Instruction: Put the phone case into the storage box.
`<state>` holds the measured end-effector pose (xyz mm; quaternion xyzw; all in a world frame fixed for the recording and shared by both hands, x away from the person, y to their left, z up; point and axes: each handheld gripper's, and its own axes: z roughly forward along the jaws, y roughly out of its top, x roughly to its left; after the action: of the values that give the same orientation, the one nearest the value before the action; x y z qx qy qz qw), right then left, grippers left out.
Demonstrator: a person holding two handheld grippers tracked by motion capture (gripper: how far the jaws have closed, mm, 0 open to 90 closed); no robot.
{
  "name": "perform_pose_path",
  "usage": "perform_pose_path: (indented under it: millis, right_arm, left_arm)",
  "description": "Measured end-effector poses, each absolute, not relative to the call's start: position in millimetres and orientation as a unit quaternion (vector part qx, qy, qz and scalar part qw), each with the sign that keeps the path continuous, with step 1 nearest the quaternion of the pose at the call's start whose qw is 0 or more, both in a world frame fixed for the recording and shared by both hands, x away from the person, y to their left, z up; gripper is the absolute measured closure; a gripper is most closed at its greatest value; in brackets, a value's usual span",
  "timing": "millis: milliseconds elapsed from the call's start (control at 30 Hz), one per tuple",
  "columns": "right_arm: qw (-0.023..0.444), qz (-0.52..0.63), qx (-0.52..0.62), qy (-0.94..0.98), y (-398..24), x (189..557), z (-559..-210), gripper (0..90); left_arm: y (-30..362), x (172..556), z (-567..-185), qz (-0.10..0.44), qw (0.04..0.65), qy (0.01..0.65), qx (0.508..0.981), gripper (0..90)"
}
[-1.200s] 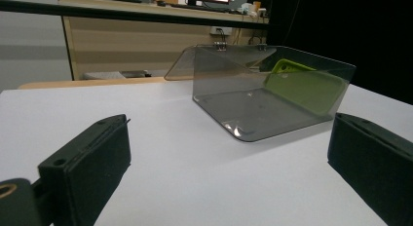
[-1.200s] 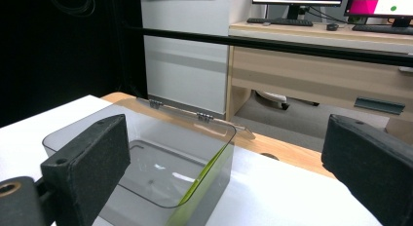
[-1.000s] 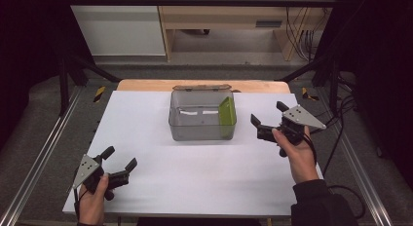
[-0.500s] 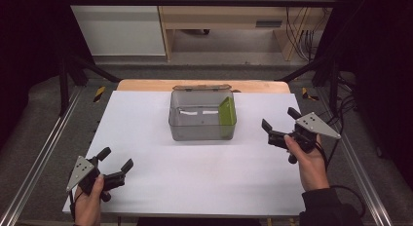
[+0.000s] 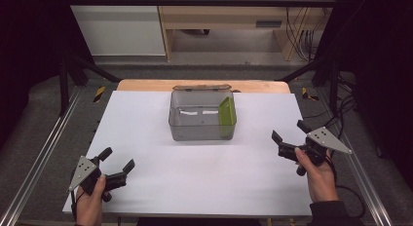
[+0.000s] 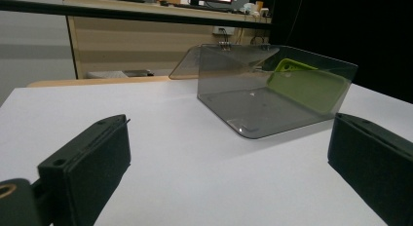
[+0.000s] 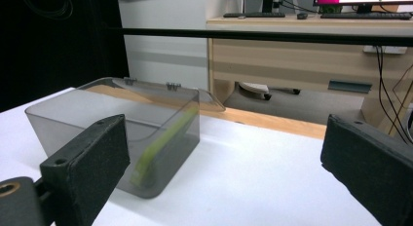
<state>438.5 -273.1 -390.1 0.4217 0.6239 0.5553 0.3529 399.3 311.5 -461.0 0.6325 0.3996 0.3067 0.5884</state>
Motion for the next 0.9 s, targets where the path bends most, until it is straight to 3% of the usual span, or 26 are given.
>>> perform_pose_path:
  millis: [900]
  right_arm:
    - [0.331,0.554,0.414,0.642,-273.9,408.2,-433.0,4.1]
  left_arm:
    - [303.4,402.0,-462.6,0.294,0.593,0.385,0.643,1.8]
